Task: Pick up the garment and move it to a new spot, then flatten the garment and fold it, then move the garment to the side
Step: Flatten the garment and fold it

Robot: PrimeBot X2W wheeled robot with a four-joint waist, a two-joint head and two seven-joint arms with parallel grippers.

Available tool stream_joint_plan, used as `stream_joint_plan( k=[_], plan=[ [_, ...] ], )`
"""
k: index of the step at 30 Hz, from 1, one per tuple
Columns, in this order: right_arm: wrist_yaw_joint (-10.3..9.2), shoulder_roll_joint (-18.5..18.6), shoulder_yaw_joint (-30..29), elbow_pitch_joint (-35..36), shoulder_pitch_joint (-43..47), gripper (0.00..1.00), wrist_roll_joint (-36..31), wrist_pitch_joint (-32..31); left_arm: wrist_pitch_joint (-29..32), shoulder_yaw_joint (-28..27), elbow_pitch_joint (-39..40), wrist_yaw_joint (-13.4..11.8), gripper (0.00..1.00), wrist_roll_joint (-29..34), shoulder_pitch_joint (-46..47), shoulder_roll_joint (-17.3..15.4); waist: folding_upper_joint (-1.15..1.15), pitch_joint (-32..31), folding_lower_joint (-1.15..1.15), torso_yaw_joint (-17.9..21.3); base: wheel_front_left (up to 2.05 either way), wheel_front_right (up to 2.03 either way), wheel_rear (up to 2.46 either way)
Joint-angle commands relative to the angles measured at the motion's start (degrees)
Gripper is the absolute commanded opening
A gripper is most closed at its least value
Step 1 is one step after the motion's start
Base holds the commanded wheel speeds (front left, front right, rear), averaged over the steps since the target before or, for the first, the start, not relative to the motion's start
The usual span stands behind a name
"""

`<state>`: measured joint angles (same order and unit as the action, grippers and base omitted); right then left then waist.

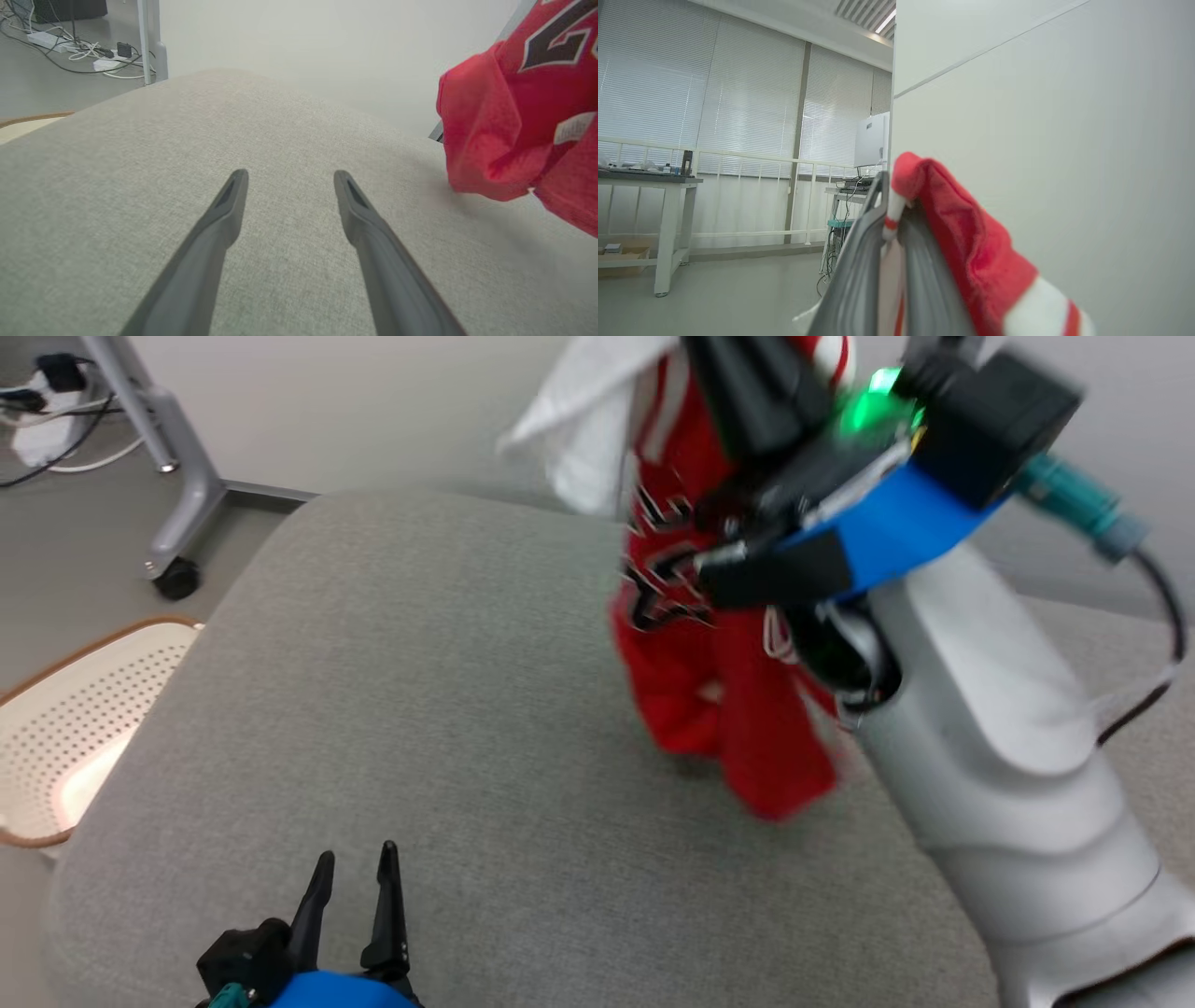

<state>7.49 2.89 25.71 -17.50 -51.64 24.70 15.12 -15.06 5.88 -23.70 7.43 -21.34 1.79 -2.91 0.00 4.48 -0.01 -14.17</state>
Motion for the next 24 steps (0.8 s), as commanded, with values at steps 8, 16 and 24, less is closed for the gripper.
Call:
stream_joint_plan(
  k=[8, 16, 24],
  plan=[
    [0.0, 4.69, -1.71, -4.56, -2.98, 0.0, 3.56, 0.0, -0.14, -3.02, 0.44, 0.09, 1.0, 0.55, -2.91, 0.06, 0.0, -0.92, 0.01, 0.46, 0.0, 0.0, 0.0],
    [0.0, 15.51, 0.42, -14.02, 13.07, 0.0, 11.67, -0.02, -0.15, -2.18, 1.06, 0.09, 1.0, 0.55, -2.4, 0.0, 0.0, 0.21, 0.01, 5.37, 0.0, 0.0, 0.0],
    [0.0, 20.74, -2.29, -27.57, 23.61, 1.0, 17.2, -0.32, -0.15, -1.35, 0.86, 0.09, 1.0, 1.33, -0.31, 0.0, 0.0, 1.26, 0.01, 10.11, 0.0, 0.0, 0.0]
  ],
)
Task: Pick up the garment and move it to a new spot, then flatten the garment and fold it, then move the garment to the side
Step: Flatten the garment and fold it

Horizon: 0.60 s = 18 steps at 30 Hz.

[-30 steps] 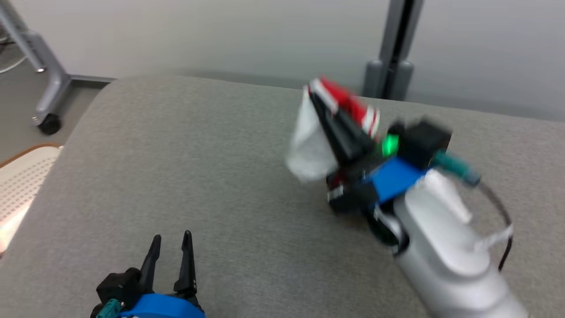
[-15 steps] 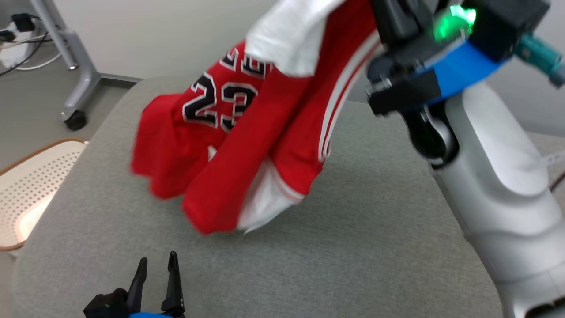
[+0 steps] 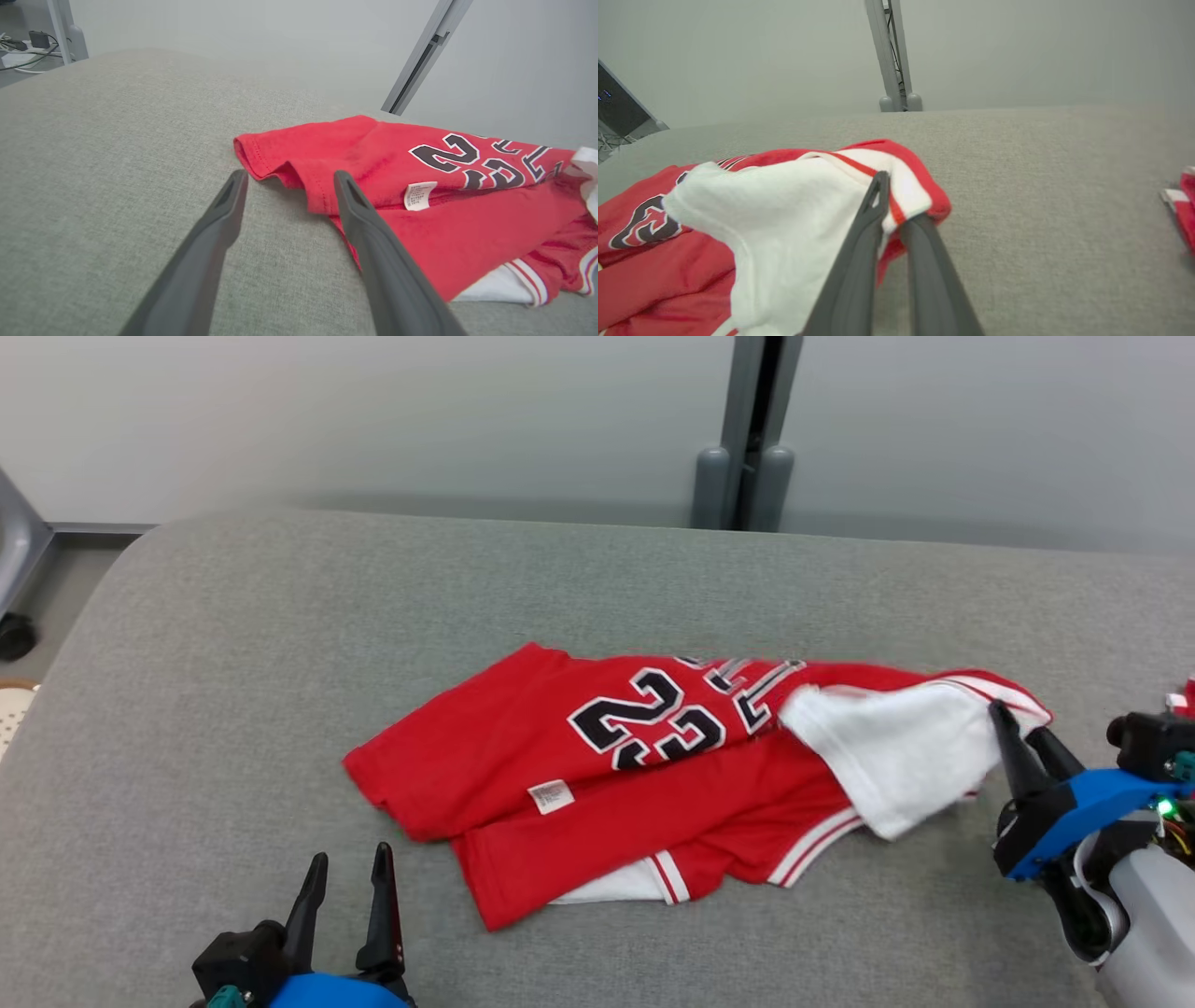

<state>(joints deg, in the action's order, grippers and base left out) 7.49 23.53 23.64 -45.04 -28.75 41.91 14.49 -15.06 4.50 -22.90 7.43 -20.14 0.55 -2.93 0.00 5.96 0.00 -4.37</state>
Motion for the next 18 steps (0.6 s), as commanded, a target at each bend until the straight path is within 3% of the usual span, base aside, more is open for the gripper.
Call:
stream_joint_plan(
  k=[1, 4, 7, 13, 18],
  plan=[
    [0.0, -0.17, -0.54, -1.41, 0.85, 1.0, -0.66, 0.39, -0.14, 0.21, 0.04, 0.09, 1.0, 0.21, 1.11, 0.02, 0.0, -0.17, 0.0, 0.66, 0.0, 0.0, 0.0],
    [0.0, -0.82, -2.09, -5.2, -0.36, 1.0, -4.03, 0.69, -0.15, 0.6, -0.16, 0.09, 1.0, 0.01, 1.16, 0.01, 0.0, -0.07, 0.0, 1.35, 0.0, 0.0, 0.0],
    [0.0, -1.73, -7.87, -5.49, -1.89, 1.0, -10.51, 0.72, -0.15, 0.73, -0.07, 0.09, 1.0, -0.17, 1.45, 0.02, 0.0, 0.25, 0.0, 1.64, 0.0, 0.0, 0.0],
    [0.0, -8.03, -18.27, 3.35, 3.43, 1.0, -28.03, 0.7, -0.15, 0.6, -0.04, 0.09, 1.0, -0.57, 1.05, 0.02, 0.0, 0.76, 0.0, 1.13, 0.0, 0.0, 0.0],
    [0.0, -12.64, -17.25, 8.89, 9.64, 1.0, -36.45, 0.7, -0.14, 0.6, -0.3, 0.09, 1.0, -1.08, 0.54, 0.03, 0.0, 0.99, 0.0, 0.55, 0.0, 0.0, 0.0]
  ],
)
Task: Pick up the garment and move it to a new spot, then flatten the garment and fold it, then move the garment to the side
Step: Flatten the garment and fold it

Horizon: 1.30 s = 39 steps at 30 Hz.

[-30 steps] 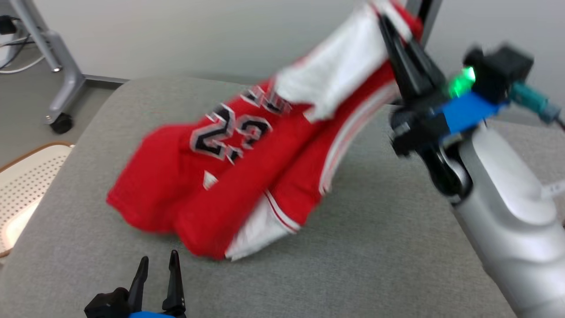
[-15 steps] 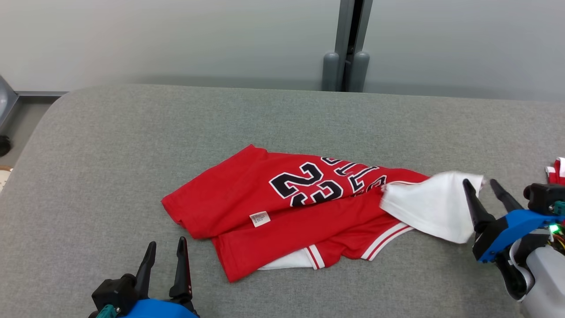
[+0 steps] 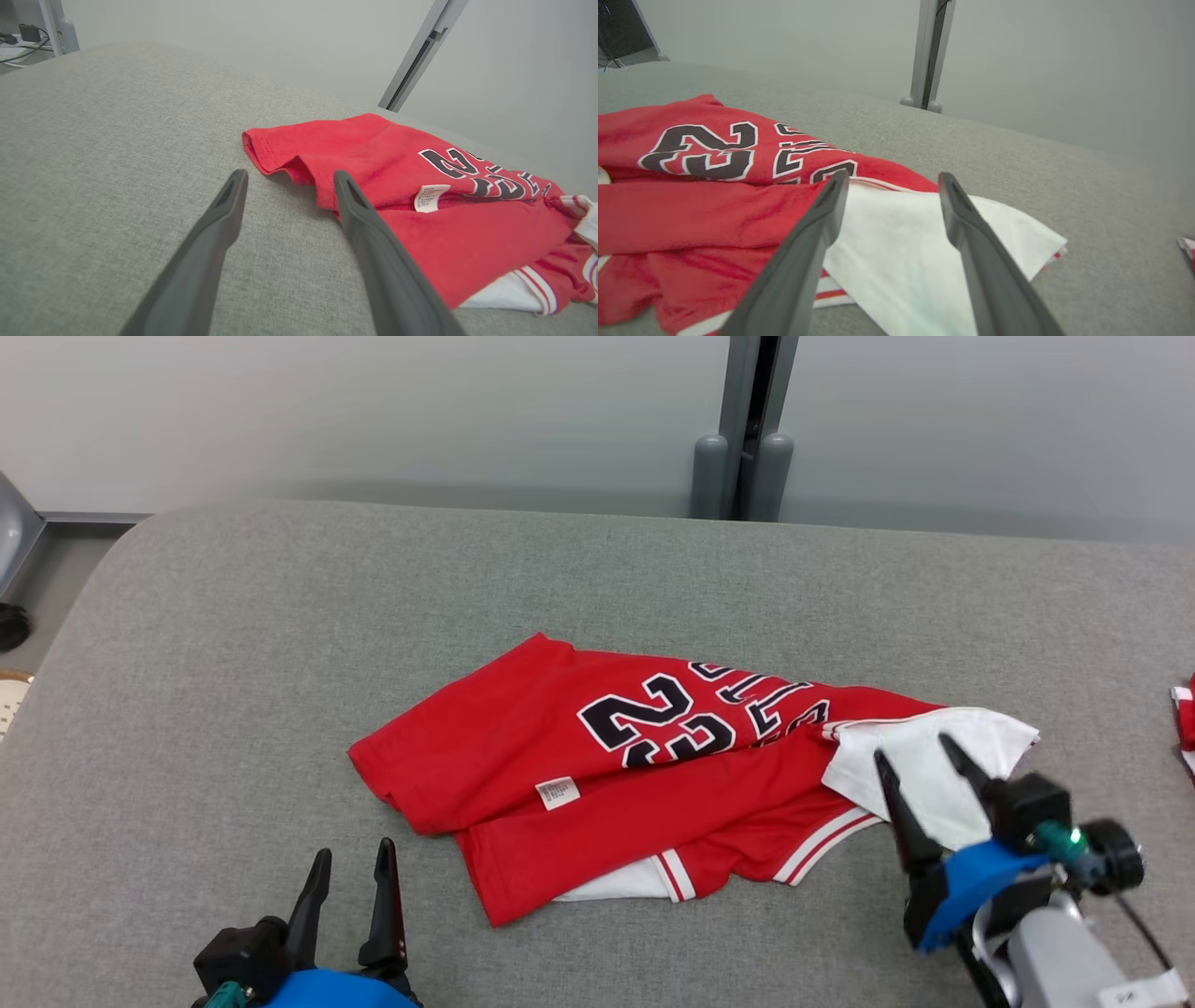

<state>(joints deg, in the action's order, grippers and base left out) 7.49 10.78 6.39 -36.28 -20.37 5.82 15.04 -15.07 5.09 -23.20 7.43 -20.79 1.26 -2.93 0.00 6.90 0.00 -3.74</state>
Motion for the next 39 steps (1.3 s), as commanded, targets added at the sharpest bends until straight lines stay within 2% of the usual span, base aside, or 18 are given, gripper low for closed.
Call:
stream_joint_plan(
  k=[1, 5, 9, 19, 20, 21, 23, 26, 30, 36, 39],
  plan=[
    [0.0, -0.3, 0.38, 0.25, 2.02, 1.0, -1.27, 0.16, -0.13, 0.06, -0.03, 0.09, 1.0, -0.42, -0.15, 0.02, 0.0, 0.13, 0.0, -0.16, 0.0, 0.0, 0.0],
    [0.0, -1.28, 0.71, -1.96, 4.86, 1.0, -3.29, 0.16, -0.14, 0.22, 0.03, 0.09, 1.0, -0.61, 0.12, 0.02, 0.0, 0.58, 0.0, -0.34, 0.0, 0.0, 0.0],
    [0.0, -1.05, -1.78, -5.2, 5.44, 1.0, -5.14, 0.16, -0.14, 0.4, 0.25, 0.09, 1.0, -0.82, 0.76, 0.02, 0.0, 1.31, 0.0, -0.34, 0.0, 0.0, 0.0],
    [-0.06, -0.68, -5.97, -12.32, 3.37, 0.99, -9.34, -0.31, -0.14, 1.14, 0.2, 0.09, 1.0, -0.04, 2.07, 0.02, 0.0, 2.85, 0.0, -0.63, 0.0, 0.0, 0.0],
    [-0.08, -0.6, -6.72, -13.15, 3.16, 0.44, -9.77, -0.38, -0.14, 1.14, 0.17, 0.09, 1.0, 0.0, 2.2, 0.02, 0.0, 2.9, 0.0, -0.68, 0.0, 0.0, 0.0],
    [-0.11, -0.41, -6.98, -14.12, 3.04, 0.03, -10.46, -0.4, -0.14, 1.22, 0.1, 0.09, 1.0, 0.02, 2.28, 0.02, 0.0, 2.9, 0.0, -0.75, 0.0, 0.0, 0.0],
    [-0.12, -0.37, -8.08, -15.48, 2.95, 0.0, -11.03, -0.45, -0.14, 1.28, -0.1, 0.09, 1.0, 0.11, 2.24, 0.02, 0.0, 2.7, 0.0, -0.84, 0.0, 0.0, 0.0],
    [-0.04, -0.73, -8.62, -12.63, 3.28, 0.0, -10.8, -0.15, -0.14, 0.92, -0.33, 0.09, 1.0, 0.11, 1.66, 0.02, 0.0, 1.8, 0.0, -0.62, 0.0, 0.0, 0.0],
    [-0.01, 0.43, -8.42, -3.67, 6.06, 0.0, -9.17, 0.08, -0.14, -0.16, -0.61, 0.09, 1.0, 0.15, -0.06, 0.02, 0.0, -0.42, 0.0, 0.66, 0.0, 0.0, 0.0],
    [-0.01, 3.32, -8.83, 11.07, 14.67, 0.0, -6.11, 0.1, -0.13, -1.0, -1.13, 0.09, 1.0, -0.52, -2.45, 0.02, 0.0, -3.85, 0.0, 2.99, 0.0, 0.0, 0.0],
    [-0.01, 4.08, -8.2, 15.99, 19.93, 0.0, -4.66, 0.08, -0.13, -0.88, -1.16, 0.09, 1.0, -0.88, -3.22, 0.02, 0.0, -4.95, 0.0, 3.79, 0.0, 0.0, 0.0]
  ],
)
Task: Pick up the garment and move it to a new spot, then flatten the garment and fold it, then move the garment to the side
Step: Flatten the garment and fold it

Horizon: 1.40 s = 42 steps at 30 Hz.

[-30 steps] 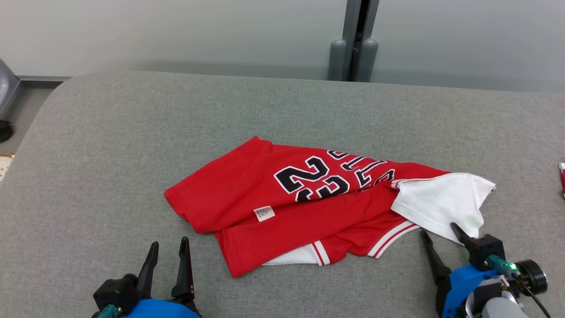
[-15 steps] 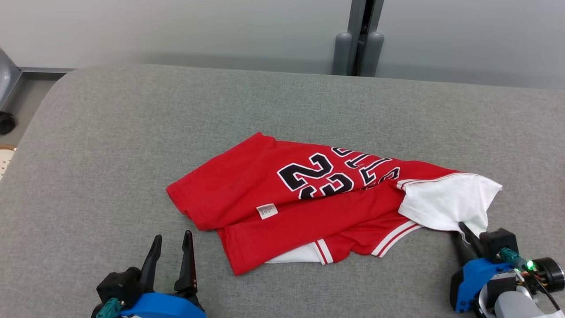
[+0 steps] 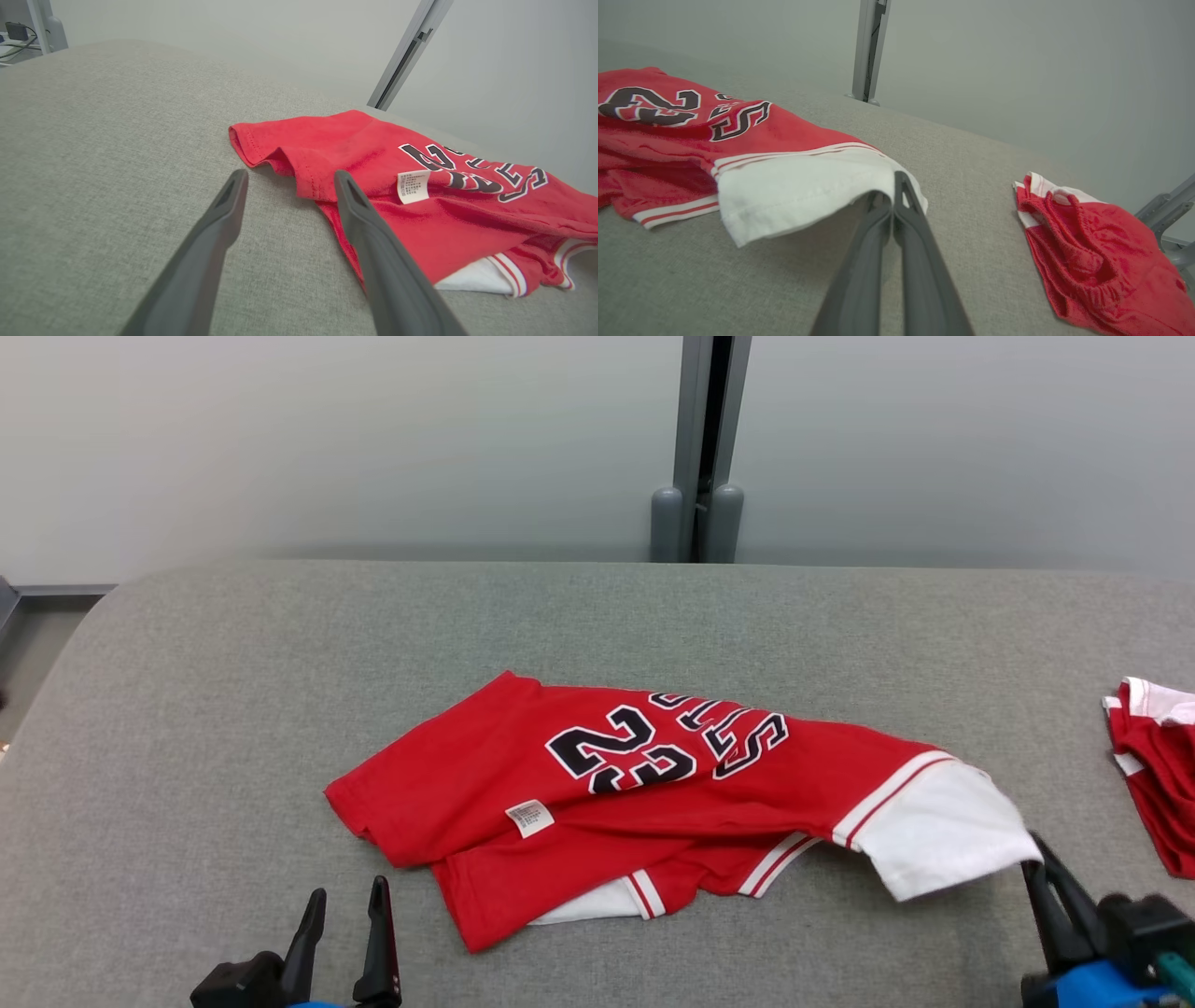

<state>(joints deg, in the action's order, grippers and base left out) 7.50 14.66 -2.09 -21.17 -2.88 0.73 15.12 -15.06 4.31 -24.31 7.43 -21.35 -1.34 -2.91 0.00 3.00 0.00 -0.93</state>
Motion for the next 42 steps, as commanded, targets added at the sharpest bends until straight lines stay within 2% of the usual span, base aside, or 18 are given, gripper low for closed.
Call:
stream_joint_plan(
  k=[1, 4, 5, 6, 7, 15, 21, 32, 38, 42],
  plan=[
    [-0.02, 0.67, 0.45, 1.44, 4.13, 0.0, 1.02, -0.01, -0.15, -0.04, -0.04, 0.09, 1.0, -0.29, -0.86, -0.01, 0.0, -1.23, 0.0, 1.16, 0.0, 0.0, 0.0],
    [-0.02, 0.74, 0.8, 0.74, 7.48, 0.0, 2.76, 0.0, -0.15, -0.08, -0.19, 0.09, 1.0, -0.54, -0.95, 0.0, 0.0, -1.3, 0.0, 1.9, 0.0, 0.0, 0.0],
    [-0.02, 0.49, 0.79, -0.83, 8.43, 0.18, 3.2, -0.11, -0.15, 0.18, -0.41, 0.09, 1.0, -0.45, -0.95, 0.0, 0.0, -1.22, 0.0, 2.07, 0.0, 0.0, 0.0],
    [-0.02, 0.14, 0.79, -2.11, 8.67, 0.56, 3.51, -0.25, -0.15, 0.26, -0.48, 0.09, 1.0, -0.33, -0.9, -0.01, 0.0, -1.11, 0.0, 2.22, 0.0, 0.0, 0.0],
    [-0.02, -0.3, 0.9, -2.74, 8.3, 1.0, 3.97, -0.12, -0.14, 0.28, -0.57, 0.09, 1.0, -0.19, -0.78, 0.01, 0.0, -0.96, 0.0, 2.35, 0.0, 0.0, 0.0],
    [-0.02, -2.83, 2.62, -2.71, 4.23, 1.0, 4.28, 0.08, -0.15, 1.83, -0.97, 0.09, 1.0, -0.2, 1.18, 0.03, 0.0, 0.64, 0.0, 3.0, 0.0, 0.0, 0.0],
    [-0.02, -4.5, 4.42, -1.19, 1.5, 1.0, 3.89, 0.1, -0.14, 6.8, -4.13, 0.09, 1.0, -2.43, 5.45, -0.04, 0.0, 3.17, 0.0, 2.99, 0.0, 0.0, 0.0],
    [-0.02, -4.65, 5.59, -0.62, -0.93, 1.0, 3.71, 0.12, -0.14, 12.94, -13.26, 0.1, 1.0, -7.75, 13.31, -2.06, 0.0, 6.22, 0.0, 3.76, 0.0, 0.0, 0.0],
    [-0.02, -5.41, 5.54, -1.2, -0.98, 1.0, 3.57, 0.12, -0.14, 15.88, -14.14, 0.09, 1.0, -9.97, 12.91, -3.18, 0.0, 6.08, 0.0, 4.19, 0.0, 0.0, 0.0],
    [-0.02, -5.74, 5.38, -1.36, -0.63, 1.0, 3.48, 0.12, -0.12, 15.84, -15.35, 0.09, 1.0, -10.4, 11.98, -3.21, 0.0, 5.75, 0.0, 4.17, 0.0, 0.0, 0.0]
  ],
)
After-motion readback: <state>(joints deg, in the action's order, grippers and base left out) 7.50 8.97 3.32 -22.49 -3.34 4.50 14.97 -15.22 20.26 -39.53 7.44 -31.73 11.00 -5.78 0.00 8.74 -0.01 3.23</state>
